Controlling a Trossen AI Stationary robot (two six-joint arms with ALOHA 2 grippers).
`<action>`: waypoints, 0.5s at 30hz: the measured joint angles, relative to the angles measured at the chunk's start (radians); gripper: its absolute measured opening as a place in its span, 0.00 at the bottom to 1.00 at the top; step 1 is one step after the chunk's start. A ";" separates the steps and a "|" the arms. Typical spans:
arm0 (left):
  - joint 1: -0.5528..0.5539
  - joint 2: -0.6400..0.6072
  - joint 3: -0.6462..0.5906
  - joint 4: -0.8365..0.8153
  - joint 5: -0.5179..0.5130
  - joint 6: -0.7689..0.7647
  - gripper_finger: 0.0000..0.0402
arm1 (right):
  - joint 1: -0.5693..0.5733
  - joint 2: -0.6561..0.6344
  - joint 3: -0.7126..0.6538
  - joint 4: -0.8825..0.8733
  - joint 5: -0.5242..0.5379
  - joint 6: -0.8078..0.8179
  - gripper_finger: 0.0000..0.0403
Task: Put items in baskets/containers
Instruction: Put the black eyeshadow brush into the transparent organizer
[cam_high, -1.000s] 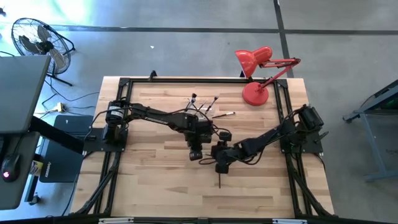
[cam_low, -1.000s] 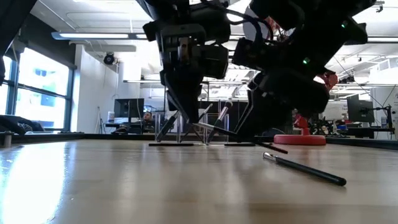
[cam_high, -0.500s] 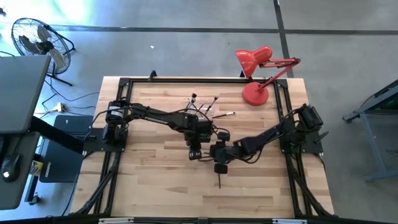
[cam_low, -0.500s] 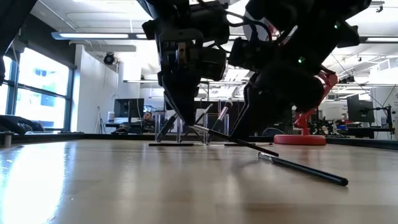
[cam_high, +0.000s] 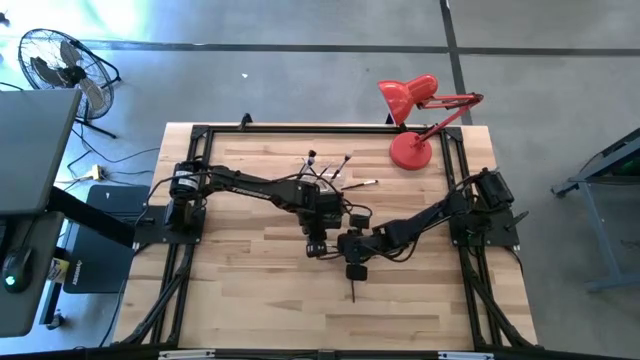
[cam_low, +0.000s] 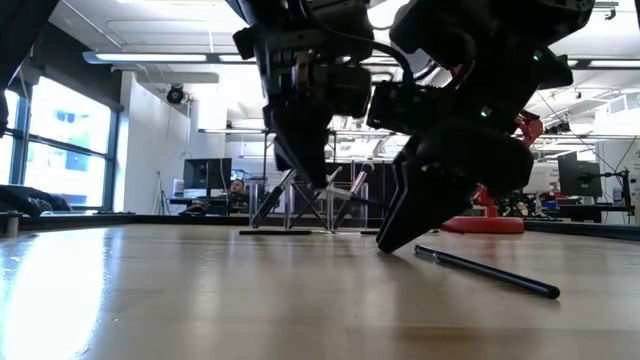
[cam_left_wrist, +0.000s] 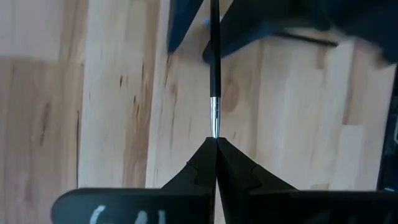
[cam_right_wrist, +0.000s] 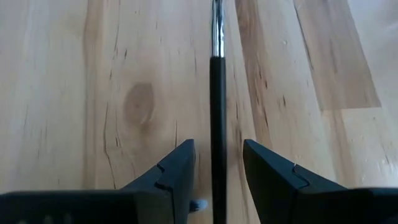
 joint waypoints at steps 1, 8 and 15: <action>-0.001 0.000 0.008 0.001 0.001 0.003 0.00 | 0.001 0.001 0.000 0.003 0.012 0.009 0.33; -0.007 0.000 0.027 -0.010 -0.003 0.008 0.00 | 0.000 0.003 0.000 0.025 0.022 0.015 0.33; -0.006 0.000 0.027 -0.034 -0.009 0.008 0.00 | 0.000 0.003 0.000 0.026 0.023 0.031 0.33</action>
